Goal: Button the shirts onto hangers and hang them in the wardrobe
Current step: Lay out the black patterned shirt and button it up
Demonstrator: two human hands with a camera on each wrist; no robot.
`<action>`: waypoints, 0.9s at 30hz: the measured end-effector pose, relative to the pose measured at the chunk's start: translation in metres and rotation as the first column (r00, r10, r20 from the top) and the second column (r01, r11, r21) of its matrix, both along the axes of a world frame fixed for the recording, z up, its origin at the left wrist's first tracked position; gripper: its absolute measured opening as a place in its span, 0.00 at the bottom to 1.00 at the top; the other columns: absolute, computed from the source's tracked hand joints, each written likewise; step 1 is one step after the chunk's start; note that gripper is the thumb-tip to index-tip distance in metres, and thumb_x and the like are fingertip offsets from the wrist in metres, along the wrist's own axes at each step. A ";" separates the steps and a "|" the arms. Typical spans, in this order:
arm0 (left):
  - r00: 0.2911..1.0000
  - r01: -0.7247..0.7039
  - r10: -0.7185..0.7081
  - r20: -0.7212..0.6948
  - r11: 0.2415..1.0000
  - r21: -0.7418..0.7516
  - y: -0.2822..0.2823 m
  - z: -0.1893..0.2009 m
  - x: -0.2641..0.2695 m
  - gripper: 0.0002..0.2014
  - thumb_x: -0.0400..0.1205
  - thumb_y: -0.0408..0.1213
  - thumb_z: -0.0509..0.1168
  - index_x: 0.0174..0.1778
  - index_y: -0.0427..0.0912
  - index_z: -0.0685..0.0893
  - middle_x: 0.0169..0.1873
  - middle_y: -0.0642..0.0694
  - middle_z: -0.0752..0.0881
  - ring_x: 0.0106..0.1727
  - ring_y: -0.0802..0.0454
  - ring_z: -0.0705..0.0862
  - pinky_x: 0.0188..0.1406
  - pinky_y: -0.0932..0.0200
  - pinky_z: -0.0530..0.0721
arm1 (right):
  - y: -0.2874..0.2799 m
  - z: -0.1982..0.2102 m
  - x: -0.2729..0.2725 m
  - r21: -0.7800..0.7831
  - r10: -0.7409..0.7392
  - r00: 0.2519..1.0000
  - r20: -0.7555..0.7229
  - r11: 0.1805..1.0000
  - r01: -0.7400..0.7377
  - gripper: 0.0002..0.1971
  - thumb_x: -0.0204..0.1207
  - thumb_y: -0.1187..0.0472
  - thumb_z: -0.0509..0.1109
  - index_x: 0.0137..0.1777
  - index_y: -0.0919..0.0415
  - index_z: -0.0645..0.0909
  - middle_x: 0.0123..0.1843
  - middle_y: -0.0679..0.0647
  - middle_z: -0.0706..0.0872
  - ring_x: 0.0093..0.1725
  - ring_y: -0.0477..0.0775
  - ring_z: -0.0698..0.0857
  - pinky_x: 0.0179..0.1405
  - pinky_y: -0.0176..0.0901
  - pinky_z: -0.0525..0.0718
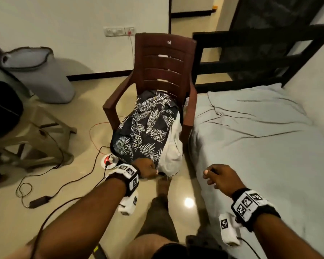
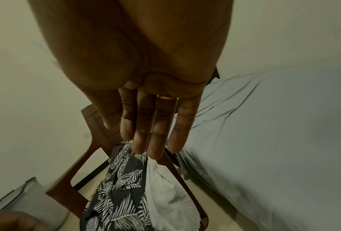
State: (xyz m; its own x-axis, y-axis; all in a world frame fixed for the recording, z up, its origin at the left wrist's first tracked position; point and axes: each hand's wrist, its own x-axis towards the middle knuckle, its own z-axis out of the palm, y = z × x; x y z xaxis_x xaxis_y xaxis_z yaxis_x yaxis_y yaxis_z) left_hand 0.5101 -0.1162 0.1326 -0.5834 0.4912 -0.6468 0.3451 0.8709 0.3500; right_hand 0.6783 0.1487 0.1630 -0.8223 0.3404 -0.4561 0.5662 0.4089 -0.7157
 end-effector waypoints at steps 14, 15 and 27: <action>0.974 -0.187 0.188 0.122 0.982 -0.020 0.080 -0.122 -0.268 0.15 0.85 0.48 0.69 0.59 0.40 0.85 0.61 0.40 0.86 0.63 0.41 0.82 0.54 0.58 0.74 | 0.068 -0.061 -0.245 0.022 0.047 0.985 0.167 0.998 -0.051 0.06 0.81 0.56 0.72 0.41 0.49 0.86 0.42 0.49 0.91 0.45 0.55 0.89 0.51 0.60 0.88; 0.971 -0.193 0.195 0.137 0.981 -0.028 0.086 -0.128 -0.276 0.20 0.85 0.49 0.68 0.67 0.39 0.83 0.68 0.39 0.84 0.68 0.41 0.81 0.60 0.58 0.75 | 0.068 -0.065 -0.252 0.023 0.053 0.983 0.174 0.998 -0.058 0.07 0.81 0.57 0.72 0.41 0.49 0.86 0.42 0.49 0.91 0.45 0.55 0.89 0.51 0.59 0.88; 0.906 -0.387 0.398 0.146 0.917 -0.097 0.130 -0.203 -0.298 0.29 0.81 0.48 0.68 0.80 0.51 0.74 0.81 0.38 0.68 0.76 0.35 0.75 0.76 0.46 0.73 | 0.089 -0.115 -0.288 -0.071 0.093 0.943 0.321 0.995 -0.074 0.04 0.80 0.56 0.73 0.45 0.47 0.88 0.44 0.47 0.92 0.46 0.52 0.90 0.55 0.59 0.87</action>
